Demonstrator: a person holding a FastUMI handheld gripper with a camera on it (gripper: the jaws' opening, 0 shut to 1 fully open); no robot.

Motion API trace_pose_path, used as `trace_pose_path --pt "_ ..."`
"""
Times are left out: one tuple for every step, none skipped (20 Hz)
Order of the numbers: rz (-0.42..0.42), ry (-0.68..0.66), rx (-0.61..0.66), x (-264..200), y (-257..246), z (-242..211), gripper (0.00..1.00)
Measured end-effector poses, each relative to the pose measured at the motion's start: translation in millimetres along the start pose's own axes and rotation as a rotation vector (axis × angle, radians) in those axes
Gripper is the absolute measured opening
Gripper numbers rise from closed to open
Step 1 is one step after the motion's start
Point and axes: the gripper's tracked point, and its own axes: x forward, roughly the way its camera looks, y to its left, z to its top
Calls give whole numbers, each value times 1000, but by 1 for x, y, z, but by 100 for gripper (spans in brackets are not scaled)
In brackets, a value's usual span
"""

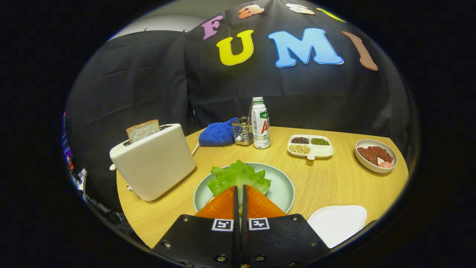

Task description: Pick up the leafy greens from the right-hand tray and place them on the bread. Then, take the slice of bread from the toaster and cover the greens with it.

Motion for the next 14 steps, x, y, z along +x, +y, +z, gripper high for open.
trace_pose_path --pt "-7 16 -3 3 0 -6 1" --pt "-2 32 4 5 2 -11 1" --pt "3 44 13 5 5 -17 2" --pt "6 50 15 6 6 -19 8" --pt "-9 49 11 4 3 -20 9" --pt "-33 41 0 -1 -3 -16 14" --pt "-51 23 -8 -4 -6 -14 24" --pt "-43 8 -9 -9 -4 -9 30" --pt "-44 -11 -4 -11 -3 -8 46" --pt "-37 -32 6 -15 -2 -4 50" --pt "-40 -59 17 -23 -2 2 50" --pt "-35 -82 21 -29 -1 8 52" --pt "-36 -104 25 -33 1 12 57" --pt "-36 -128 32 -37 4 18 58"
